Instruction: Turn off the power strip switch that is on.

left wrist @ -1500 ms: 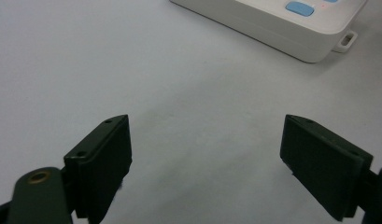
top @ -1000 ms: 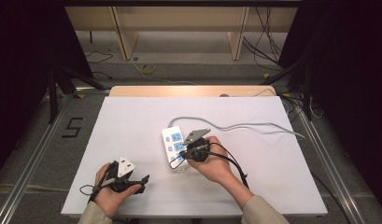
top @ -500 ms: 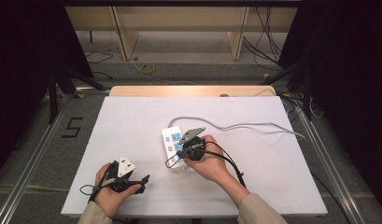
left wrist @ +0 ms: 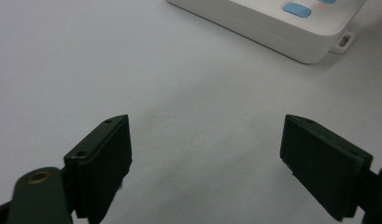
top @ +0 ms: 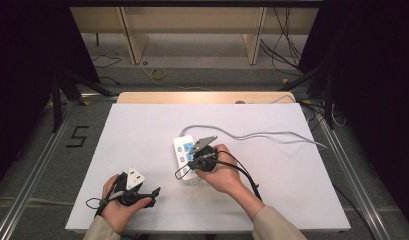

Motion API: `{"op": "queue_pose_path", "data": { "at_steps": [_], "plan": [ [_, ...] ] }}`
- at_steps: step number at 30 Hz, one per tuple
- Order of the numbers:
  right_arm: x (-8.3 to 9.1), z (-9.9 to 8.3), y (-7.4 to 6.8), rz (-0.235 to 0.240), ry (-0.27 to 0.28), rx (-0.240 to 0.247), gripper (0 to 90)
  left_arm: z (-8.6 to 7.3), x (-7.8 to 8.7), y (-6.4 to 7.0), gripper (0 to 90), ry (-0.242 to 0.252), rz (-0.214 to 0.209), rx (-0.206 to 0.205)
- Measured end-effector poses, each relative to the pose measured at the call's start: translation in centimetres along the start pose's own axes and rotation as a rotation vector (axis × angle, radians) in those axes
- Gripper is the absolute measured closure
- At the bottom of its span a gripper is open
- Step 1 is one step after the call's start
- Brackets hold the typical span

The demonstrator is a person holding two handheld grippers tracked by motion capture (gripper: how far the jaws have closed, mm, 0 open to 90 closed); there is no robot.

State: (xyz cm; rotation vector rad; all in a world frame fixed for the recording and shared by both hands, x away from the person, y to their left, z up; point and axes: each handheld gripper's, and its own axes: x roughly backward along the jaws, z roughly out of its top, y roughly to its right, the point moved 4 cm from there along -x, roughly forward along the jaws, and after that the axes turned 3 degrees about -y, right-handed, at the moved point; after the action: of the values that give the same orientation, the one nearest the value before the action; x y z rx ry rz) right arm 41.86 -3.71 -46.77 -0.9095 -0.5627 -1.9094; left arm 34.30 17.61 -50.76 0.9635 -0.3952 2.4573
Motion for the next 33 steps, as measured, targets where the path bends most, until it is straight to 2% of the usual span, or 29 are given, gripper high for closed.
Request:
{"op": "queue_pose_path", "data": {
  "at_steps": [3,6,7,11,24,33],
  "plan": [
    [-0.05,0.11,0.04,0.002,-0.003,0.012,90.0,-0.01,0.0,0.01,16.4,0.0,-0.001,0.002],
    [-0.15,0.2,-0.04,0.0,-0.009,-0.001,90.0,0.0,0.0,0.01,16.5,0.0,-0.001,0.002],
    [-0.18,0.19,0.04,-0.001,-0.012,0.014,90.0,0.0,0.01,0.01,16.4,0.0,-0.001,0.002],
    [-0.32,0.38,-0.09,-0.001,-0.01,-0.005,90.0,0.01,0.0,0.0,16.4,0.001,0.0,0.001],
    [-0.67,0.82,-0.19,-0.002,-0.02,0.008,90.0,0.02,0.01,0.0,16.5,0.002,0.0,0.001],
    [-0.84,1.03,-0.32,-0.004,-0.036,-0.003,90.0,0.02,0.01,0.0,16.5,0.003,0.0,0.0]
  ]
}}
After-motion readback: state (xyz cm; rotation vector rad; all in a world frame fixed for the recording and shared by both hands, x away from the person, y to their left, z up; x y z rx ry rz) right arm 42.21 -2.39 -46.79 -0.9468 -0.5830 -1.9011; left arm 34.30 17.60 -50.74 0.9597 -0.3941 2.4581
